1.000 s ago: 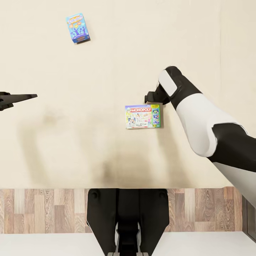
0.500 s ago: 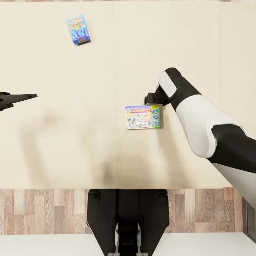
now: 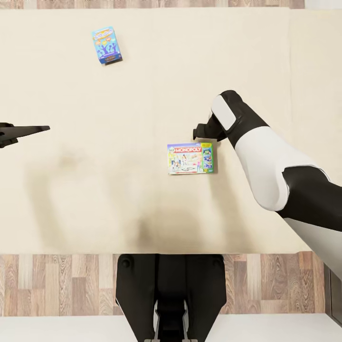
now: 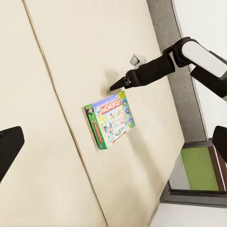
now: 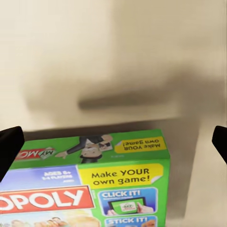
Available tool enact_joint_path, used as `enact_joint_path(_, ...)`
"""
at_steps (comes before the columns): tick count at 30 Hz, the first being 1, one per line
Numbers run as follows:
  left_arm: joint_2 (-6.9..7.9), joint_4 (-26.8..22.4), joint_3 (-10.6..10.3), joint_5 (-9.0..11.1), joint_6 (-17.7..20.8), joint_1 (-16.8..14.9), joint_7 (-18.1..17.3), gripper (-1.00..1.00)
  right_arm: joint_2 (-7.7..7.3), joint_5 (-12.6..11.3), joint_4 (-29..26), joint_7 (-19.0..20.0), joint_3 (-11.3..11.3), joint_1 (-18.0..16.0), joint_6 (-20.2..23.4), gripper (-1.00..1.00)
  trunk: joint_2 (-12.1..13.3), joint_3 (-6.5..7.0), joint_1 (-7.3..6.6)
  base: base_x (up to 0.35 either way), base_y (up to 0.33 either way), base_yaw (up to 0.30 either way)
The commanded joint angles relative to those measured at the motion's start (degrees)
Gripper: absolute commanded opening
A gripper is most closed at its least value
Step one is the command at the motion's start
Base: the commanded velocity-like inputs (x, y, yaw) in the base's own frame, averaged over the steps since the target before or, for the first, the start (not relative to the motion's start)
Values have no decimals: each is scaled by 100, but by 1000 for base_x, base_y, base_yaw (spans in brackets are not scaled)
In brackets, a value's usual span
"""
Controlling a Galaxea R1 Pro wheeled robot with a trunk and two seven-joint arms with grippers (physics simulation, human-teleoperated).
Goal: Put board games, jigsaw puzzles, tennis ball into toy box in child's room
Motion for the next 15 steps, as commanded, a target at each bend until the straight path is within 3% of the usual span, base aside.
enact_joint_path(1,2,-1,-1,-5,61,-2,-24,100,2,-59,-5,-58,-7,-2,9,100,-9,1,4,0,0,0)
enact_joint_path(15,2,-4,-1,-5,61,-2,-24,100,2,-64,5,-58,-7,-2,9,100,-9,66,4,0,0,0)
